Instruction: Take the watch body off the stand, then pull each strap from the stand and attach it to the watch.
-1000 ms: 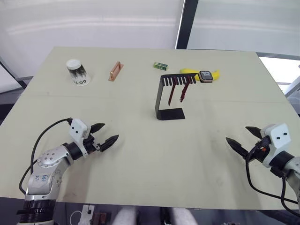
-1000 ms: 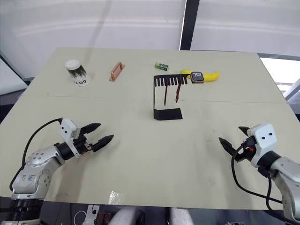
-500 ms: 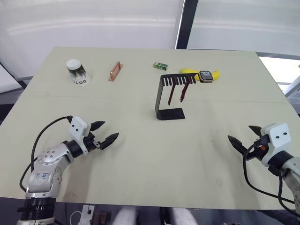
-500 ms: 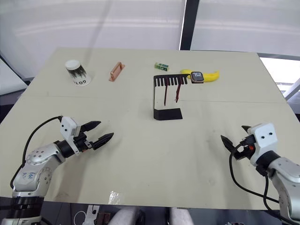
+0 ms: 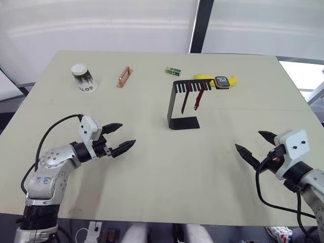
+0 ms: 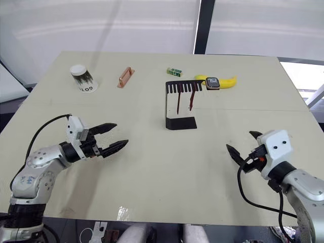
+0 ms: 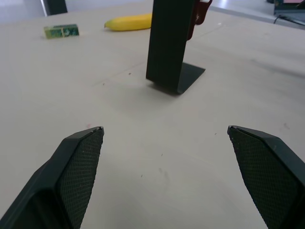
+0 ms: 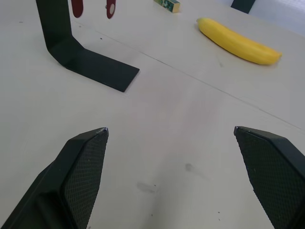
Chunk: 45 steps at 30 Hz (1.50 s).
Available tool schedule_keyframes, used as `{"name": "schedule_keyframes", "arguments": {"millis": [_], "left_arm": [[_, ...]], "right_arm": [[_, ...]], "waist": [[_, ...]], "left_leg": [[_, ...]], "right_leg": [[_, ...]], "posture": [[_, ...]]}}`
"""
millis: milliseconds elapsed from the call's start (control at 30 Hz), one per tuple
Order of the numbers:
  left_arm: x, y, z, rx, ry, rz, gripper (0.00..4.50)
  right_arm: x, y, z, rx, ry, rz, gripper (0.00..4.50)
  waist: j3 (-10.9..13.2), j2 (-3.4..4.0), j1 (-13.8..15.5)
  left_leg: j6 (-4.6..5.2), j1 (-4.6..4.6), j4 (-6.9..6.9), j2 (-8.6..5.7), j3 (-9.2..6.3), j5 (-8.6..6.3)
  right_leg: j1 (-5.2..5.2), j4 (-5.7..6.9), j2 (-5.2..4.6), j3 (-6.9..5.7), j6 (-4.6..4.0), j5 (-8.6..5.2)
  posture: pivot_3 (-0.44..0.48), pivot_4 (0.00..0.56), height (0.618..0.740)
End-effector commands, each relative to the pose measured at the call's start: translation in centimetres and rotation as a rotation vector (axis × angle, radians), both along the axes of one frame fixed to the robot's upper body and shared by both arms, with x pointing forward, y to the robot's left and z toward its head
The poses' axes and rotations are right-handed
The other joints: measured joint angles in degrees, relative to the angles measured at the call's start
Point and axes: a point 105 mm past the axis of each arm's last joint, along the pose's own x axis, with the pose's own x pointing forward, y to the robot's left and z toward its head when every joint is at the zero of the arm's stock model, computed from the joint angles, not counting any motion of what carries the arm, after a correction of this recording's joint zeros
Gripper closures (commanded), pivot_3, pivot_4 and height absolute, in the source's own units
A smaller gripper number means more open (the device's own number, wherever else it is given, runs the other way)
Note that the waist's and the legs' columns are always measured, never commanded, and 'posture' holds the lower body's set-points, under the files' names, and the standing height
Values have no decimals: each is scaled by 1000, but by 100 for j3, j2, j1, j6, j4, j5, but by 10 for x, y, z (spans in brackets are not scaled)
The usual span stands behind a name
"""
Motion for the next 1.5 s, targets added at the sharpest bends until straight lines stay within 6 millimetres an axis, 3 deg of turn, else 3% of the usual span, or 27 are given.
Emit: {"name": "schedule_keyframes", "arguments": {"millis": [33,233,400,600,900,1033,1500], "left_arm": [[-14,-20,27,-1,-60,-127,0],[-22,-36,69,-37,-113,-260,0],[-16,-41,106,-70,-176,-312,0],[-6,-52,115,-54,-216,-360,0],[6,-68,122,-52,-263,-390,0],[9,-71,125,-56,-285,-383,0],[12,-71,126,-58,-300,-360,0]], "right_arm": [[-5,20,25,-6,-78,29,17],[-6,67,66,108,-175,132,17],[15,71,99,244,-231,53,17],[35,75,112,270,-207,-49,17],[63,80,110,354,-119,-223,17],[67,87,114,361,-105,-225,17],[82,98,117,347,-76,-205,17]], "waist": [[0,0,-2],[1,0,-22],[3,0,-28],[4,2,-88],[4,5,-208],[3,6,-306],[3,7,-452]], "left_leg": [[0,1,0,0,0,0],[-2,-1,7,0,-3,1],[-3,-11,14,-1,-9,1],[-4,-15,9,-2,-18,1],[-6,-34,25,-2,-15,2],[-12,-101,51,-5,-16,6],[-14,-101,54,-7,-19,7]], "right_leg": [[0,2,0,0,0,0],[-2,4,0,-2,0,0],[-8,2,0,-9,0,0],[-15,3,-3,-21,0,0],[-41,30,-4,-20,-1,0],[-113,81,-5,-23,-5,3],[-116,88,-8,-29,-7,3]], "posture": [[0,150,740],[0,150,740],[0,150,740],[0,150,740],[0,150,740],[0,150,740],[0,150,740]]}}
